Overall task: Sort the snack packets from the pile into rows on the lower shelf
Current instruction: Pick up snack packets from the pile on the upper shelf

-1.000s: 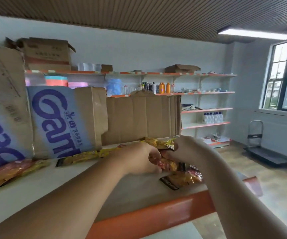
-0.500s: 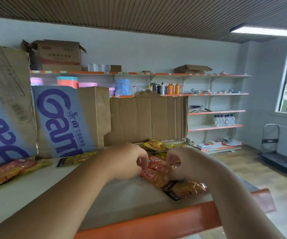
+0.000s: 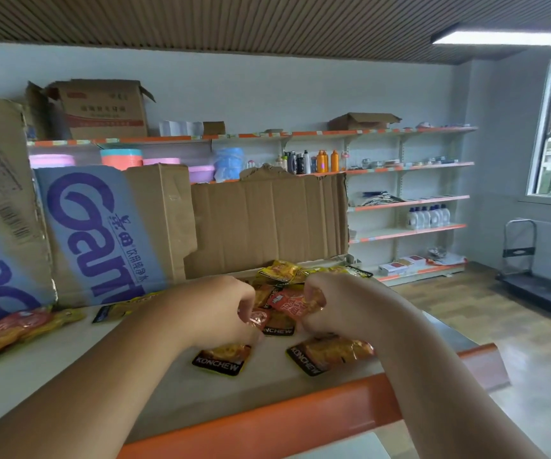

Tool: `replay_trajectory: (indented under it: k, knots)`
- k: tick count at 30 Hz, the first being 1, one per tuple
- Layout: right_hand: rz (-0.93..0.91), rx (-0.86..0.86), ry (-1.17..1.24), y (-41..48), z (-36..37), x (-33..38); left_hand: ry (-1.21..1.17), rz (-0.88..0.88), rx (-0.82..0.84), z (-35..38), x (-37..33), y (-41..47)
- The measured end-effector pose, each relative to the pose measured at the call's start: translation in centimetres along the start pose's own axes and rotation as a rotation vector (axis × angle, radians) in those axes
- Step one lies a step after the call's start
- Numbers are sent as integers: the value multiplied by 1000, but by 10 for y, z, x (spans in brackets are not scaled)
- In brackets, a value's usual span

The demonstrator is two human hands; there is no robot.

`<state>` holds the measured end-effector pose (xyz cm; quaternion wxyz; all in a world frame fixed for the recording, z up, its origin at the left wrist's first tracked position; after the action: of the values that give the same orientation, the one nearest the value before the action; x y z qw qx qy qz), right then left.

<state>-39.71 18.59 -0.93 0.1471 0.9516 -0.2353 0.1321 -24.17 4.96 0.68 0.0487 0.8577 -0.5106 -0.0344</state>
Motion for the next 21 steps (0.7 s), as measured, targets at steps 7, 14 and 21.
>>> replay_trajectory:
  k: [7, 14, 21]
  knots:
    - [-21, -15, -58, 1, 1, 4, 29, -125, 48, 0, 9, -1]
    - [-120, -213, 74, -3, -7, 5, -75, -136, -130, -15, 17, -3]
    - [-225, -495, 187, -6, -23, 9, -114, -85, -504, -44, 14, -17]
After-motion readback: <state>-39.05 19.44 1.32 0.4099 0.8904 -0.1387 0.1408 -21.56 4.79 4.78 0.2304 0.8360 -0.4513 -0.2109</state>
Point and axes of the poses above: each hand's wrist, its own y-axis towards the middle knuckle, its own z-axis out of the palm, x = y × z, the point moved 4 cm from there along y, towards the middle knuckle, and after that the axes turned 3 degrees about -x, right-handed, at the moved point
